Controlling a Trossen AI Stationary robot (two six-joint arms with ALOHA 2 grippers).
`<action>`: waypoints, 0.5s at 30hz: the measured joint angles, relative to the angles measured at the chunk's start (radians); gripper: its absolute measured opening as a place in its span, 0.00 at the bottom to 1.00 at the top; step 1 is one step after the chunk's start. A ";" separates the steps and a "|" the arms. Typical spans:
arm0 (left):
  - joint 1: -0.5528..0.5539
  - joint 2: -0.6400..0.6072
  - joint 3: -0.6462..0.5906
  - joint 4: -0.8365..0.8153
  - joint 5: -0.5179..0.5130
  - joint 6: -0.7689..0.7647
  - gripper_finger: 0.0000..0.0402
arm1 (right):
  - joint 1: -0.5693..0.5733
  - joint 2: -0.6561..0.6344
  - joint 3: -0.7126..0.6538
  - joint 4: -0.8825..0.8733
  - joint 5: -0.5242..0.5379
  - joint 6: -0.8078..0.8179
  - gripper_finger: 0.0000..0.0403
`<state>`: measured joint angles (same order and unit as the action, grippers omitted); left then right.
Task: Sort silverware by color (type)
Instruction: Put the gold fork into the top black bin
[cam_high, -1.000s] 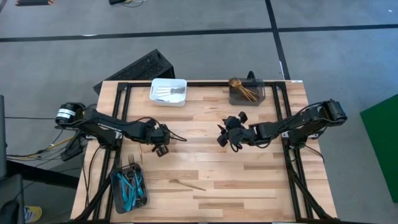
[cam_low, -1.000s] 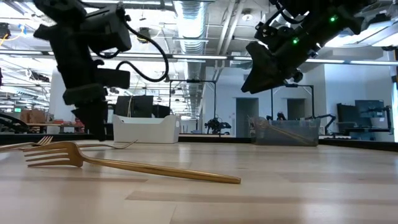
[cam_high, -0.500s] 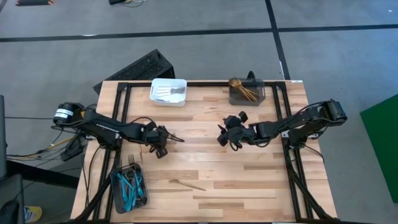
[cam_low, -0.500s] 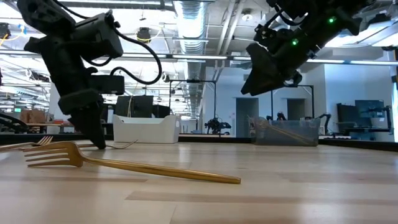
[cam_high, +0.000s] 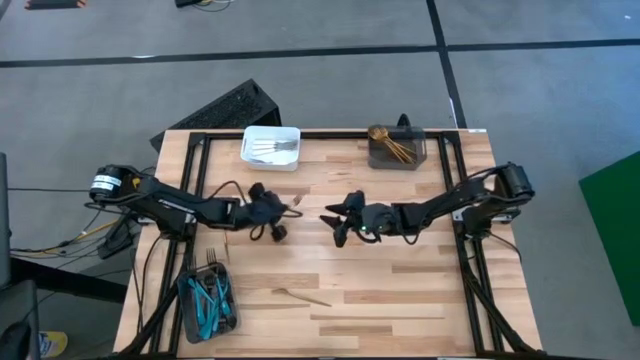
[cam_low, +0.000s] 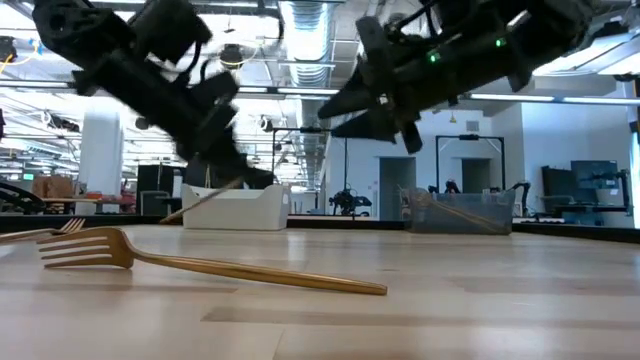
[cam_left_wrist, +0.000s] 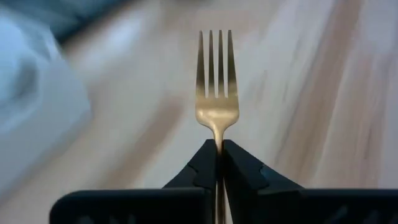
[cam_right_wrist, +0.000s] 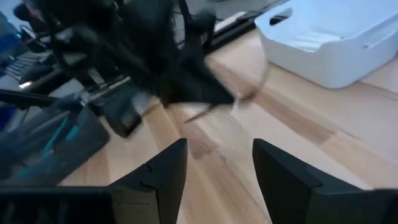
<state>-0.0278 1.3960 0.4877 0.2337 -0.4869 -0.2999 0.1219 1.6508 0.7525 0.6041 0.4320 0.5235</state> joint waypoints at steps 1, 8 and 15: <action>0.000 0.000 0.001 0.073 -0.014 0.020 0.01 | 0.000 0.012 -0.001 0.016 0.003 -0.001 0.52; 0.000 -0.001 0.003 0.555 0.055 0.113 0.00 | -0.008 0.094 0.037 0.132 0.009 -0.070 0.52; -0.012 -0.002 0.003 0.736 0.234 0.121 0.00 | 0.019 0.104 0.085 0.211 0.006 -0.239 0.51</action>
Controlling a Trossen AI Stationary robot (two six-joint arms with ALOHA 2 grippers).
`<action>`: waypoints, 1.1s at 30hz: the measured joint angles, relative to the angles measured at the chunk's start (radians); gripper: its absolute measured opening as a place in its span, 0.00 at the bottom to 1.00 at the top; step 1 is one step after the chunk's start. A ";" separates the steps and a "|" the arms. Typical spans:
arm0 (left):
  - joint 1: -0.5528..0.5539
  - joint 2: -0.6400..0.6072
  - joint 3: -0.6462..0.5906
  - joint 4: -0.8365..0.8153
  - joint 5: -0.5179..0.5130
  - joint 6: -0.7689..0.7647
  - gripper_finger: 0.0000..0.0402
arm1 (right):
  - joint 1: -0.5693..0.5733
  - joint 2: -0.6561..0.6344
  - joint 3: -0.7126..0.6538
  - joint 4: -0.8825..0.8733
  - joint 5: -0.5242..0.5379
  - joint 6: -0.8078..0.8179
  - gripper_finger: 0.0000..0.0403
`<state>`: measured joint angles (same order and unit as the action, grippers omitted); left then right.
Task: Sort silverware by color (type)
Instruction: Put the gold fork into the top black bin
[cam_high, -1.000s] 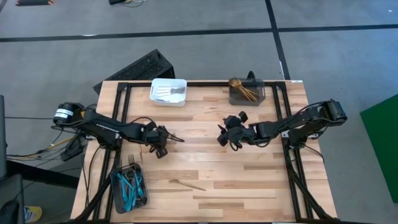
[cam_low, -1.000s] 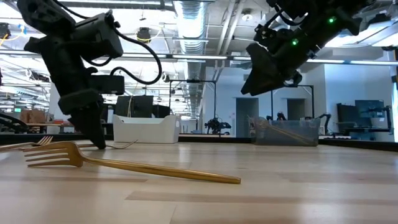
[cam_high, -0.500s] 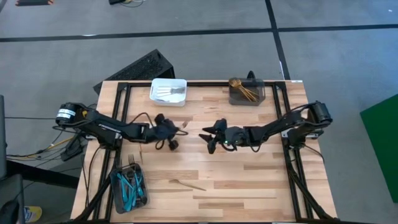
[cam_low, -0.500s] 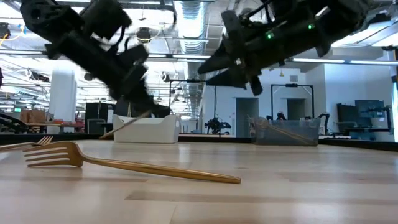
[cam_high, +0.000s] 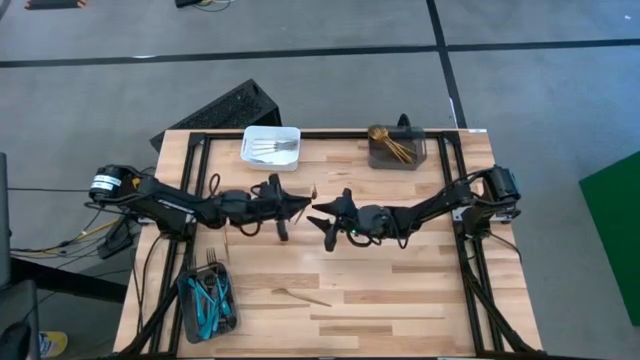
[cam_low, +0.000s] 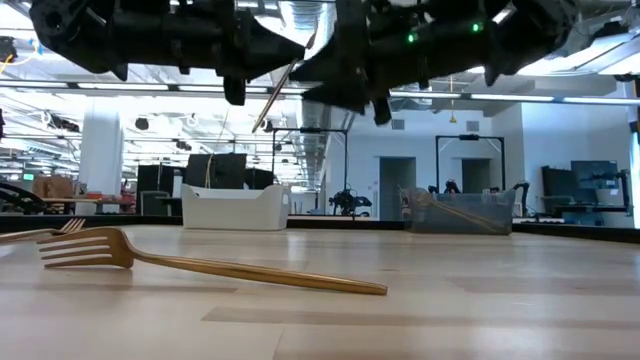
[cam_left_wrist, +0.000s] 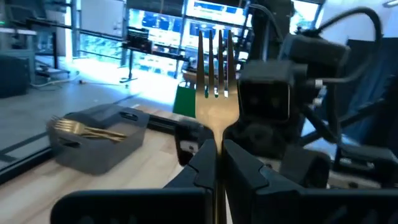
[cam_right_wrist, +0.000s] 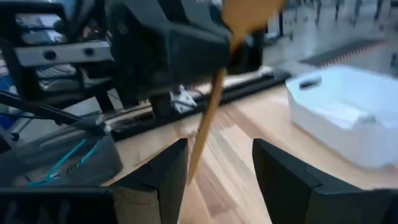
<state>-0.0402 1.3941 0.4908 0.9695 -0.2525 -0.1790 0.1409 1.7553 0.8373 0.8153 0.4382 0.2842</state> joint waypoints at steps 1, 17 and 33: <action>-0.003 0.000 0.000 0.004 0.005 0.000 0.00 | 0.005 -0.001 0.005 0.010 0.000 -0.022 0.51; -0.029 -0.001 0.000 0.044 0.034 0.001 0.00 | 0.014 -0.001 0.084 -0.005 -0.073 -0.131 0.25; -0.023 -0.016 0.003 -0.028 -0.002 0.031 0.11 | 0.013 -0.081 0.084 -0.461 0.133 -0.131 0.05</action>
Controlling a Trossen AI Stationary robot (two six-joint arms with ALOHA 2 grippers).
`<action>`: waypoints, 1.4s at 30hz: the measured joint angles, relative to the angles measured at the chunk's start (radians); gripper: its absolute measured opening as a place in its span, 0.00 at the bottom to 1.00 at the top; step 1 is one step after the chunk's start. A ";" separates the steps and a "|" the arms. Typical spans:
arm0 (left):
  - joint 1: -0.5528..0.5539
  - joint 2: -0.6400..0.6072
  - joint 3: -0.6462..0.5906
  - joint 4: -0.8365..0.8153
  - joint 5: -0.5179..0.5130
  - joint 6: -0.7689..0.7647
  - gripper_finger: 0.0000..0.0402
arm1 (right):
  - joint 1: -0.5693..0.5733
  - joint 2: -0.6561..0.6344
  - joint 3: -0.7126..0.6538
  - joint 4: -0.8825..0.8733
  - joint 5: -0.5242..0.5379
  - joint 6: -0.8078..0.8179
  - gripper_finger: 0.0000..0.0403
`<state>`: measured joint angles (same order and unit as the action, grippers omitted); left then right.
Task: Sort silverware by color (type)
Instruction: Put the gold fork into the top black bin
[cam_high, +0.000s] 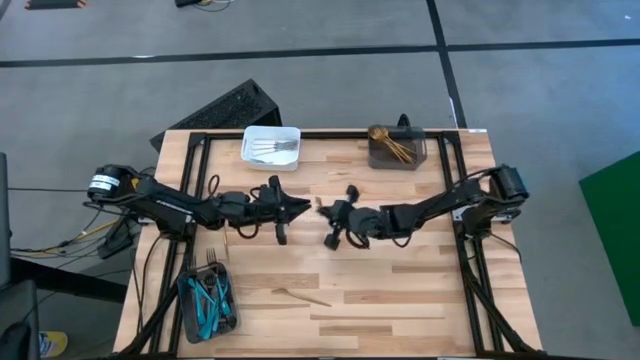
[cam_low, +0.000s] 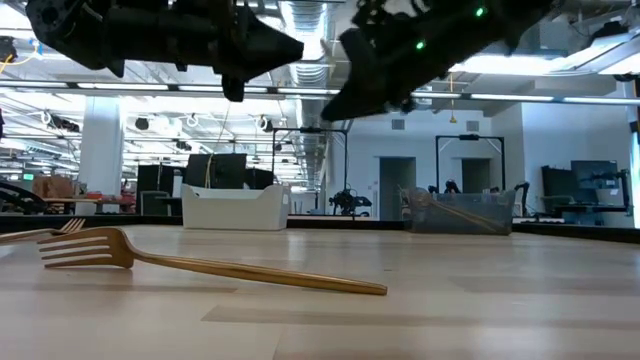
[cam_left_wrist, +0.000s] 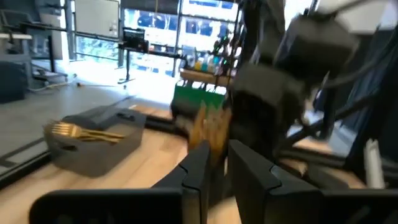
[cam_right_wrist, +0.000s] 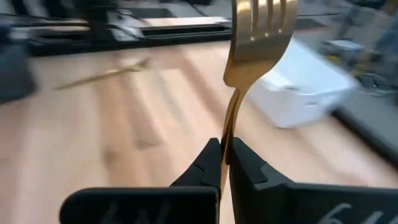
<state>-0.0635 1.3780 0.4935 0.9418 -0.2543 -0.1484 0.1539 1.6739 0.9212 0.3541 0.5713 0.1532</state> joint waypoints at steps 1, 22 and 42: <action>0.001 -0.005 0.000 -0.015 -0.002 0.016 0.12 | 0.000 -0.022 0.000 -0.054 0.031 0.001 0.05; -0.002 -0.474 -0.034 -0.887 -0.439 -0.029 0.15 | -0.226 -0.265 0.002 -1.059 0.401 0.102 0.07; -0.067 -0.446 -0.116 -0.887 -0.362 -0.187 0.15 | -0.294 -0.244 0.001 -1.173 0.320 0.348 0.06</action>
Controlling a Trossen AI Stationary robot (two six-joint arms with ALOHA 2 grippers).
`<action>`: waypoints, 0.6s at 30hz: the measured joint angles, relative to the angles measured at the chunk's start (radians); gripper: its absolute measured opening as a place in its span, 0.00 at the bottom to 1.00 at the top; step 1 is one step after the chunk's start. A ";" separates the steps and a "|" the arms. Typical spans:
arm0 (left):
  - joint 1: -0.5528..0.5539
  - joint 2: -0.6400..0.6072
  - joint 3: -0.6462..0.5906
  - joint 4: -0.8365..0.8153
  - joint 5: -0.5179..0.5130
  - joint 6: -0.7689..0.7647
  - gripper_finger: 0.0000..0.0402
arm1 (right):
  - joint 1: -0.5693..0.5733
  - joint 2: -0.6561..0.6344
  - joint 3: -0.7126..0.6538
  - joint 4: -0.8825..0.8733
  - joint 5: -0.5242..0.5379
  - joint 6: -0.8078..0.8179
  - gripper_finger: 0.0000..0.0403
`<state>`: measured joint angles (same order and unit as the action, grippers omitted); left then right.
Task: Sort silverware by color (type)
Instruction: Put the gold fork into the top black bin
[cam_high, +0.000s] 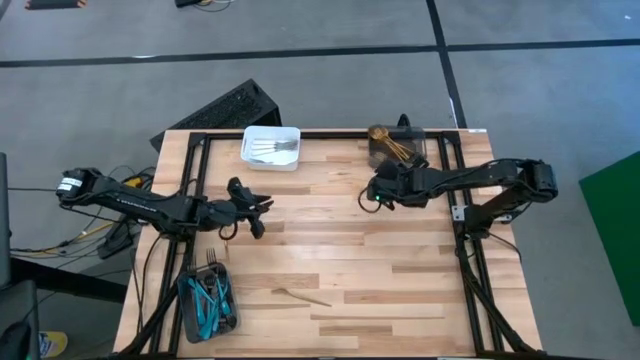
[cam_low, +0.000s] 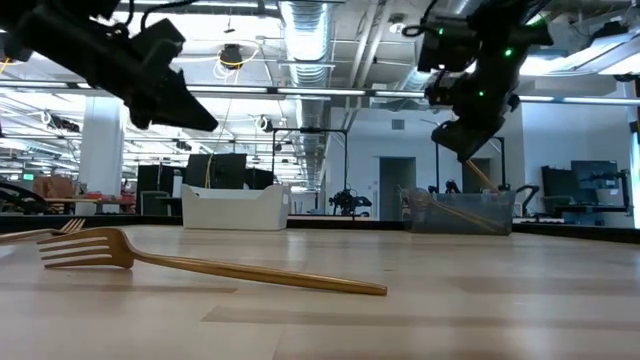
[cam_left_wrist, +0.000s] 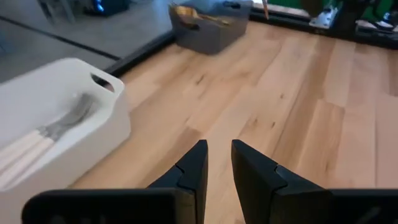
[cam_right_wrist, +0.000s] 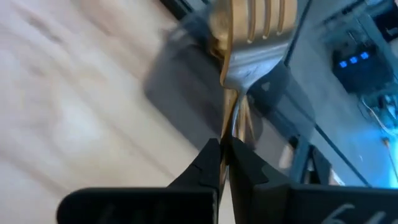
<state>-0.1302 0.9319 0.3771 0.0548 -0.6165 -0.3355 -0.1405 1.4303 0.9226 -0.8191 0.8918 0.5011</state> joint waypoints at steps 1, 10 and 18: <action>-0.012 -0.008 0.000 -0.002 -0.021 0.003 0.15 | -0.018 0.000 0.000 -0.002 -0.008 -0.004 0.06; -0.117 -0.124 -0.034 -0.062 -0.156 0.026 0.15 | -0.223 0.000 0.000 0.034 -0.005 -0.165 0.06; -0.145 -0.240 -0.140 -0.139 -0.262 -0.128 0.15 | -0.361 0.012 0.000 0.120 0.013 -0.248 0.06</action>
<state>-0.2756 0.6922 0.2371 -0.0841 -0.8784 -0.4640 -0.5013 1.4424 0.9226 -0.6995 0.9044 0.2533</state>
